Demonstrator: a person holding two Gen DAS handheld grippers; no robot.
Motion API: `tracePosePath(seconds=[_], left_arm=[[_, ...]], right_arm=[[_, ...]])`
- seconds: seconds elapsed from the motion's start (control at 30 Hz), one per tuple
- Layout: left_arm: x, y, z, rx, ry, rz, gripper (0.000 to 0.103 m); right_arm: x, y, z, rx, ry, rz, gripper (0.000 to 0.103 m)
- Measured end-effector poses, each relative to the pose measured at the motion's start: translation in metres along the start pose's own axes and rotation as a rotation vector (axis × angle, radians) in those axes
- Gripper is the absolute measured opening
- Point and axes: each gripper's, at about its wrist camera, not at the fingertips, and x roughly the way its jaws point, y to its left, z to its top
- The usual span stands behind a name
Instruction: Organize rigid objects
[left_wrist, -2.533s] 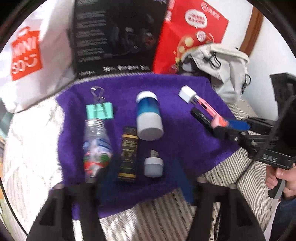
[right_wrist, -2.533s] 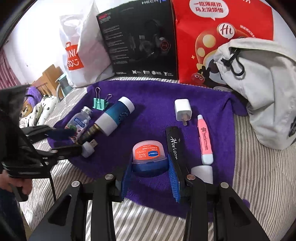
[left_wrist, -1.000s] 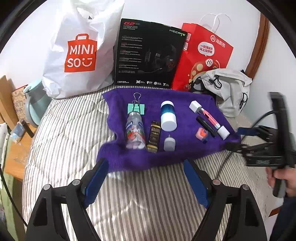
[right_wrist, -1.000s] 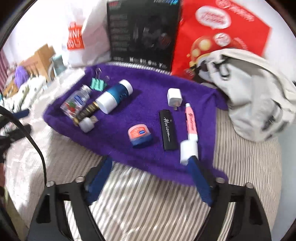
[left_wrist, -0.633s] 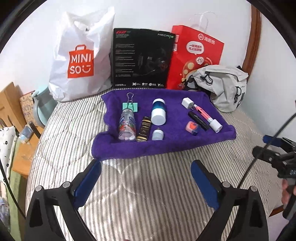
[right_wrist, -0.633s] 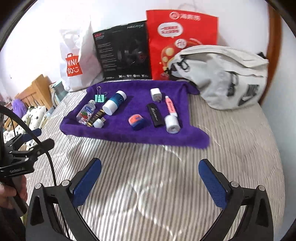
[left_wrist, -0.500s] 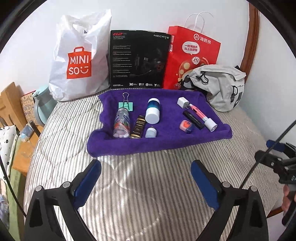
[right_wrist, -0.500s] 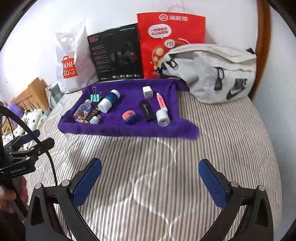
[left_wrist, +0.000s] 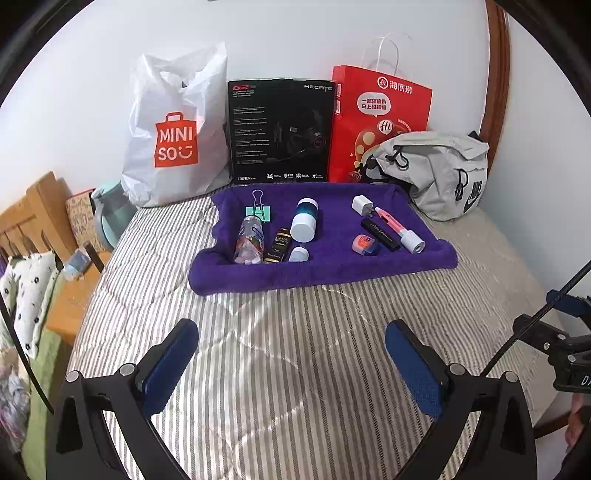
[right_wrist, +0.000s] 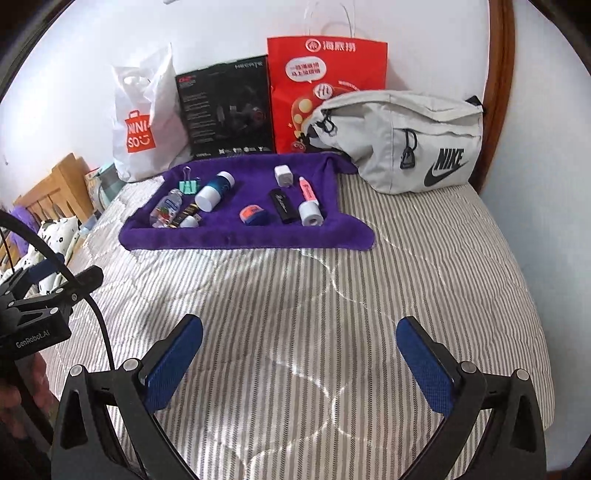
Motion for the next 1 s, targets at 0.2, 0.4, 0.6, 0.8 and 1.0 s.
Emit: tracePosePath(seconds=[0.2,0.4,0.6,0.8,1.0], left_arm=[[-0.006,0.009,-0.010,-0.007,0.010,0.027,0.102],[-0.005,0.015,-0.014,-0.010,0.021,0.034,0.102],[-0.005,0.014,-0.014,0.001,0.025,0.040,0.102],[-0.006,0.012,-0.014,0.004,0.028,0.028,0.102],[-0.006,0.011,-0.013,0.007,0.033,0.037,0.102]], right_arm=[[-0.007,0.006,-0.004,-0.014,-0.016,-0.001,0.103],[-0.009,0.006,-0.008,-0.011,-0.021,-0.006,0.103],[-0.012,0.004,-0.009,-0.008,-0.021,-0.009,0.103],[-0.016,0.004,-0.009,-0.007,-0.030,0.002,0.103],[-0.017,0.006,-0.009,-0.014,-0.028,-0.001,0.103]])
